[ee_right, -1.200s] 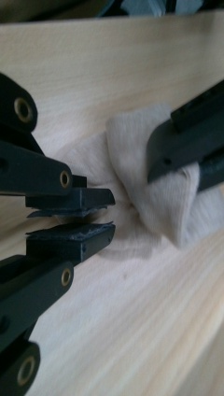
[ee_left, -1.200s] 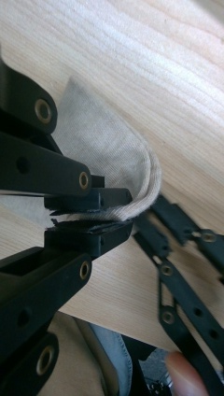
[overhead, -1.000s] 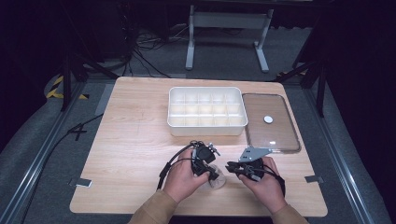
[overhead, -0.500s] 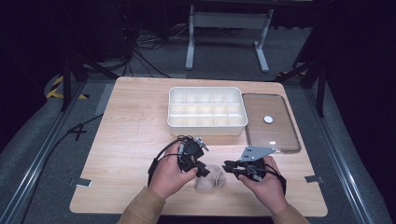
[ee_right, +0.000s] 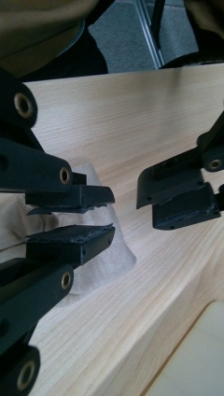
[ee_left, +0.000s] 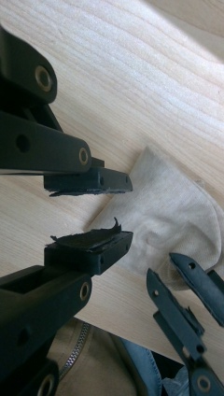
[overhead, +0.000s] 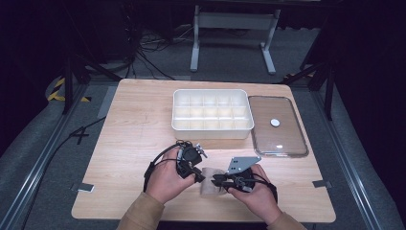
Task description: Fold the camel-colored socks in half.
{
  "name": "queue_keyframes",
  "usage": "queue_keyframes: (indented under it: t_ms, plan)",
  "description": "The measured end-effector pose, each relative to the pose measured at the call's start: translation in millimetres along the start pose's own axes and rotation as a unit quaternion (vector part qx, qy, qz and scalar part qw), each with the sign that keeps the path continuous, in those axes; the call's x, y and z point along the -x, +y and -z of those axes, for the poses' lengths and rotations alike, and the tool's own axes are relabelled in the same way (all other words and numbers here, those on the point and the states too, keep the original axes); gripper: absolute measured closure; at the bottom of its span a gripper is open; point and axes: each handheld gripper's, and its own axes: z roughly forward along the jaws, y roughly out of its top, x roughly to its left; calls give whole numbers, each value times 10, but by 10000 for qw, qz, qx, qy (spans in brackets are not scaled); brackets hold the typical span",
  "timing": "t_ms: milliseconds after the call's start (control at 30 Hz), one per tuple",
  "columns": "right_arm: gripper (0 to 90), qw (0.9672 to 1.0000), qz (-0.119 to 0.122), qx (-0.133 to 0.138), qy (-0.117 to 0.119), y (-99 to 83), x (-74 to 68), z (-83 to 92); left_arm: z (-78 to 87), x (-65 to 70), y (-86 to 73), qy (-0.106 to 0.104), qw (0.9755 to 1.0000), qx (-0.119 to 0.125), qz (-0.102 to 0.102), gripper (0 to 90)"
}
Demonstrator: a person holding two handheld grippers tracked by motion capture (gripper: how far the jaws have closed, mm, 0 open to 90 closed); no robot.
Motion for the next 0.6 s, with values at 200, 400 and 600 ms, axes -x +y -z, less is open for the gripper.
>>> queue_keyframes:
  t_ms: [200, 400, 600]
  plan:
    - [788, 9998, -44, -184, -87, -68, 40, 11, -28, 13, 30, -36, 10000, 30, -33, 666]
    - [785, 9995, -113, -231, -184, -131, 70, 63, -129, 52, 115, -27, 9997, 196, -127, 674]
    - [784, 9992, -183, -286, -232, -190, 83, 86, -275, 28, 166, 77, 9998, 45, -165, 706]
